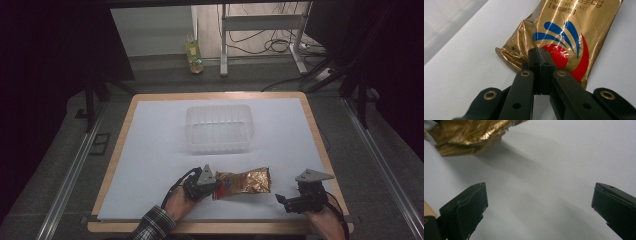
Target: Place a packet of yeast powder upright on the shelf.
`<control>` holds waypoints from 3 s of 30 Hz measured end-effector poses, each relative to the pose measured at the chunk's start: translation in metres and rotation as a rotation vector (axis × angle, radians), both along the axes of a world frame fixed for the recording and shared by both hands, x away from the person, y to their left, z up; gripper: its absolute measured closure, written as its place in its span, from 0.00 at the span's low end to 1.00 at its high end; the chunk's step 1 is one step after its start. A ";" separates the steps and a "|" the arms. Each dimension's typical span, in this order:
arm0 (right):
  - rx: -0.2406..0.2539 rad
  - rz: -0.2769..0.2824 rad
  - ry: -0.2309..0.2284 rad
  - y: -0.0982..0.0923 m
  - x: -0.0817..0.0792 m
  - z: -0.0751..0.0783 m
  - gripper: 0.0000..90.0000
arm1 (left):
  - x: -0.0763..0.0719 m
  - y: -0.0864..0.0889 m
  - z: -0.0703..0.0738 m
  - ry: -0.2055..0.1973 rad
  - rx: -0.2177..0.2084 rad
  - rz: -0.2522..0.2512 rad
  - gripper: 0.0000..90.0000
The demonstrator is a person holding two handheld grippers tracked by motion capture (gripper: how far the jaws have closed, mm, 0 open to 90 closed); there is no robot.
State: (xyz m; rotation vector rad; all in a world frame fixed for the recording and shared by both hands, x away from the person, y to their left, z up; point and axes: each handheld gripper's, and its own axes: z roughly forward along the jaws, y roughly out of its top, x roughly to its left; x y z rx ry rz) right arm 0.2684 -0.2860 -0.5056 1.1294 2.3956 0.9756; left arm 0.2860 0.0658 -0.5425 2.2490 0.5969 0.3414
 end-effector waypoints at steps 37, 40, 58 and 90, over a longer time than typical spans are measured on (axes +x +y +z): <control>0.322 0.055 0.370 0.036 0.034 0.012 0.12 | 0.003 0.003 -0.001 0.017 -0.028 -0.008 1.00; 0.375 0.054 0.413 0.039 0.042 0.009 0.21 | 0.003 0.003 -0.001 0.016 -0.018 -0.016 1.00; 0.511 0.053 0.527 0.045 0.061 0.001 0.68 | 0.004 0.003 -0.001 0.025 -0.037 -0.015 0.99; 0.494 0.107 0.375 0.039 0.056 0.048 0.83 | -0.009 0.022 0.013 -0.026 -0.089 -0.024 0.38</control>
